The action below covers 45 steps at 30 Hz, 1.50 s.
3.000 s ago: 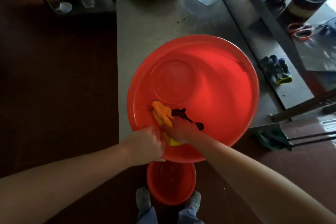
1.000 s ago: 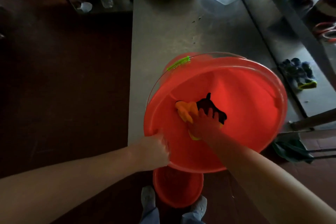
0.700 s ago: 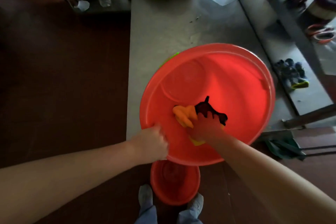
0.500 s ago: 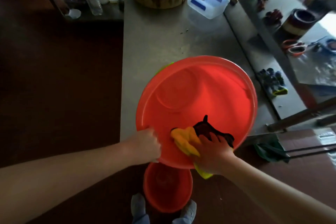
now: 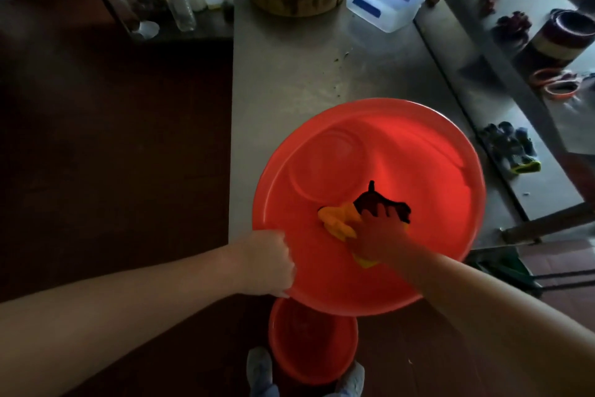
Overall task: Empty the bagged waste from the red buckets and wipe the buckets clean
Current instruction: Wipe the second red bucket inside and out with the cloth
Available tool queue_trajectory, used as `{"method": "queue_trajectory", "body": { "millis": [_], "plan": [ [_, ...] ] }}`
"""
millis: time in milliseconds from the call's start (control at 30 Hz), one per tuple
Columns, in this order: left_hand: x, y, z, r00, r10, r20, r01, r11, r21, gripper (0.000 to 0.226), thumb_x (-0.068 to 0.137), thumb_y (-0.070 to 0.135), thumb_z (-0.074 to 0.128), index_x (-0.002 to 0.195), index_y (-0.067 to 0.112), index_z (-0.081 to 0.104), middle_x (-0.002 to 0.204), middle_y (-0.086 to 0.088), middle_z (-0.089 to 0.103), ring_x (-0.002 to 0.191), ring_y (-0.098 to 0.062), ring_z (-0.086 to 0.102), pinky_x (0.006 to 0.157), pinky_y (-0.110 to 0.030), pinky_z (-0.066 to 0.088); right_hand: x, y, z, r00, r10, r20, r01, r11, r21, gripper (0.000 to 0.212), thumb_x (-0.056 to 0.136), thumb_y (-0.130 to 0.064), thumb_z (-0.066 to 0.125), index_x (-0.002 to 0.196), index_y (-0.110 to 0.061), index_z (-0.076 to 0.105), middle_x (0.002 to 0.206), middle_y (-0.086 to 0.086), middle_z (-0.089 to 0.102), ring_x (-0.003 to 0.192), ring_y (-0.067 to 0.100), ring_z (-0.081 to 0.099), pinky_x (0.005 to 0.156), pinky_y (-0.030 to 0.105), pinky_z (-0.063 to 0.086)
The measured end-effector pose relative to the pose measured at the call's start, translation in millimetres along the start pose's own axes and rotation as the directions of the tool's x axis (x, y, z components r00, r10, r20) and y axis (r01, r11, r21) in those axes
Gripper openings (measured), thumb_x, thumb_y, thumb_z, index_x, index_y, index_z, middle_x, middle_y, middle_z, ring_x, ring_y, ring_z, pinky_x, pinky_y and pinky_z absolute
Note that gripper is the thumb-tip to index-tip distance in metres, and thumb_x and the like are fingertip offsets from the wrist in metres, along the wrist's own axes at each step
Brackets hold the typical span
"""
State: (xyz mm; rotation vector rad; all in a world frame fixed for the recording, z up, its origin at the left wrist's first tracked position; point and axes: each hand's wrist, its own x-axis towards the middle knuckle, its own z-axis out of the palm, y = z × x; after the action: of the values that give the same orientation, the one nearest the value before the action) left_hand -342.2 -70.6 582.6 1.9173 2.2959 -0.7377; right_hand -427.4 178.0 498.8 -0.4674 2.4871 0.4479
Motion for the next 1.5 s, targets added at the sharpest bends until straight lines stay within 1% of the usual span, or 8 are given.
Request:
{"method": "queue_trajectory", "body": {
  "millis": [100, 433, 633, 800, 933, 1167, 1300, 1500],
  "plan": [
    [0.3, 1.5, 7.6, 0.999, 0.002, -0.045, -0.001, 1.000, 0.022, 0.059, 0.106, 0.058, 0.030, 0.089, 0.016, 0.069, 0.083, -0.001, 0.071, 0.070, -0.021, 0.067, 0.077, -0.035, 0.056, 33.5, -2.2, -3.4, 1.000, 0.024, -0.003, -0.024, 0.999, 0.025, 0.066, 0.099, -0.059, 0.037, 0.158, -0.033, 0.023, 0.159, 0.003, 0.034, 0.148, 0.038, 0.021, 0.120, 0.053, 0.016],
    [-10.9, -0.6, 23.9, 0.977, -0.197, -0.079, 0.190, 0.978, -0.088, 0.068, 0.097, 0.071, 0.032, 0.090, 0.015, 0.071, 0.082, -0.004, 0.073, 0.071, -0.023, 0.070, 0.076, -0.036, 0.057, 9.7, -6.5, -31.8, 0.998, -0.045, 0.039, 0.050, 0.989, -0.142, 0.042, 0.094, -0.054, 0.045, 0.127, -0.032, 0.059, 0.133, 0.000, 0.056, 0.127, 0.032, 0.044, 0.108, 0.049, 0.030],
    [-10.9, -19.6, 5.9, 0.971, -0.222, -0.087, 0.215, 0.973, -0.087, 0.067, 0.088, 0.077, 0.033, 0.065, 0.024, 0.065, 0.055, 0.006, 0.063, 0.047, -0.015, 0.062, 0.056, -0.026, 0.051, -49.9, 9.1, -50.7, 0.996, -0.023, 0.084, 0.037, 0.983, -0.180, 0.052, 0.089, -0.052, 0.044, 0.138, -0.035, 0.052, 0.138, 0.001, 0.050, 0.129, 0.032, 0.042, 0.107, 0.049, 0.028],
    [-4.2, -29.3, -9.2, 0.972, -0.235, -0.009, 0.231, 0.961, -0.151, 0.063, 0.097, 0.065, 0.029, 0.081, 0.014, 0.063, 0.072, -0.005, 0.070, 0.065, -0.025, 0.068, 0.068, -0.035, 0.051, -86.2, 19.6, -75.9, 0.996, -0.041, 0.076, 0.054, 0.982, -0.182, 0.048, 0.086, -0.045, 0.052, 0.133, -0.036, 0.054, 0.133, 0.001, 0.052, 0.123, 0.032, 0.048, 0.097, 0.048, 0.038],
    [-1.7, -33.0, -12.2, 0.969, -0.243, 0.052, 0.247, 0.960, -0.129, 0.042, 0.105, 0.045, 0.041, 0.093, 0.012, 0.064, 0.084, -0.008, 0.072, 0.076, -0.029, 0.070, 0.075, -0.038, 0.052, -96.5, 21.7, -82.7, 0.998, -0.058, 0.015, 0.060, 0.987, -0.146, 0.040, 0.086, -0.033, 0.057, 0.125, -0.034, 0.058, 0.126, 0.000, 0.057, 0.121, 0.029, 0.053, 0.096, 0.047, 0.040],
    [-1.9, -39.4, -16.3, 0.963, -0.263, -0.052, 0.255, 0.959, -0.127, 0.053, 0.103, 0.057, 0.034, 0.093, 0.014, 0.062, 0.072, -0.002, 0.068, 0.066, -0.024, 0.067, 0.074, -0.037, 0.053, -95.0, 28.3, -92.3, 0.994, -0.049, -0.096, 0.039, 0.993, -0.111, 0.035, 0.090, -0.021, 0.053, 0.123, -0.031, 0.059, 0.124, -0.001, 0.063, 0.118, 0.027, 0.059, 0.097, 0.047, 0.041],
    [-5.6, -42.3, -17.8, 0.888, -0.354, -0.292, 0.340, 0.935, -0.100, 0.053, 0.094, 0.068, 0.048, 0.073, 0.023, 0.066, 0.054, 0.010, 0.062, 0.050, -0.011, 0.062, 0.060, -0.024, 0.052, -86.7, 34.8, -107.1, 0.971, -0.079, -0.226, 0.057, 0.993, -0.103, 0.028, 0.097, -0.018, 0.047, 0.122, -0.025, 0.056, 0.121, 0.001, 0.064, 0.112, 0.030, 0.064, 0.094, 0.047, 0.041],
    [-14.9, -33.2, -18.0, 0.723, -0.559, -0.407, 0.452, 0.827, -0.334, 0.057, 0.093, 0.068, 0.052, 0.072, 0.019, 0.071, 0.057, 0.010, 0.066, 0.050, -0.010, 0.064, 0.058, -0.027, 0.054, -71.8, 37.5, -136.0, 0.906, -0.152, -0.396, 0.145, 0.988, -0.049, 0.022, 0.097, -0.022, 0.042, 0.114, -0.026, 0.056, 0.115, -0.001, 0.066, 0.107, 0.030, 0.067, 0.083, 0.042, 0.042]
  ]
}}
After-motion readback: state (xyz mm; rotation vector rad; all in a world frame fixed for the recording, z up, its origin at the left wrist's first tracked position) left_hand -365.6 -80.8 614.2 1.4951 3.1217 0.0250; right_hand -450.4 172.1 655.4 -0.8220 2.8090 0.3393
